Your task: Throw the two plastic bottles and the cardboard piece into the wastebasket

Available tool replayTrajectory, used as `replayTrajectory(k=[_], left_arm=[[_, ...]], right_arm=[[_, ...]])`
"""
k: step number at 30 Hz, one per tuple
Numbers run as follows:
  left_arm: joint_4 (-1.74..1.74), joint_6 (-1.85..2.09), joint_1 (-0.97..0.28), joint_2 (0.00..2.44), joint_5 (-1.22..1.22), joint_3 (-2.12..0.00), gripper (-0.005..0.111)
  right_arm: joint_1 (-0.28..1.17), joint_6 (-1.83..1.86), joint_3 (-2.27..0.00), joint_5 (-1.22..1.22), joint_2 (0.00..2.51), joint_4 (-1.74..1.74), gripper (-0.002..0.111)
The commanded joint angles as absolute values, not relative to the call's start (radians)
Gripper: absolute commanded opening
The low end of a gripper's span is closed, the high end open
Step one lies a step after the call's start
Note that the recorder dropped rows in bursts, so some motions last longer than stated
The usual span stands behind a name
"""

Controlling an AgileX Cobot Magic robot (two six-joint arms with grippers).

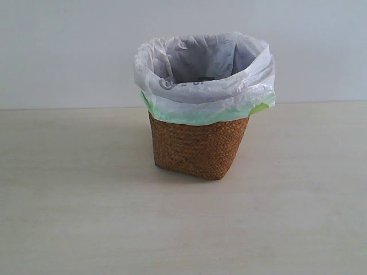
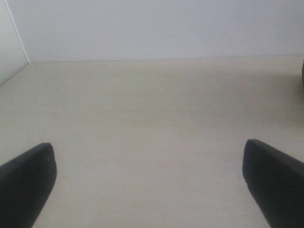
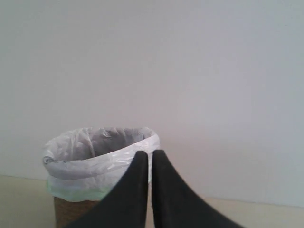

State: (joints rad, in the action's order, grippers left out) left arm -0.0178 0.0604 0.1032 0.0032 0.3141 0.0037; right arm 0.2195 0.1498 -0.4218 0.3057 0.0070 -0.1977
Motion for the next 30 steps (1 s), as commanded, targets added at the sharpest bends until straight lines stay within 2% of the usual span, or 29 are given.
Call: replayTrajectory(k=[1,7,22,30], left_arm=[[-0.018,0.052,0.107,0.000,0.308,0.000,0.108],[-0.018,0.052,0.107,0.000,0.308,0.000,0.108],[-0.018,0.052,0.107,0.000,0.308,0.000,0.108],[-0.018,0.052,0.107,0.000,0.308,0.000,0.108]], right_arm=[[0.218,0.093,-0.405,0.267,0.000,-0.028,0.000],[0.218,0.033,-0.264,0.101,0.000,0.134,0.000],[0.218,0.036,-0.007,0.070,0.000,0.134,0.000],[0.211,0.034,0.000,0.111,0.000,0.110,0.000]])
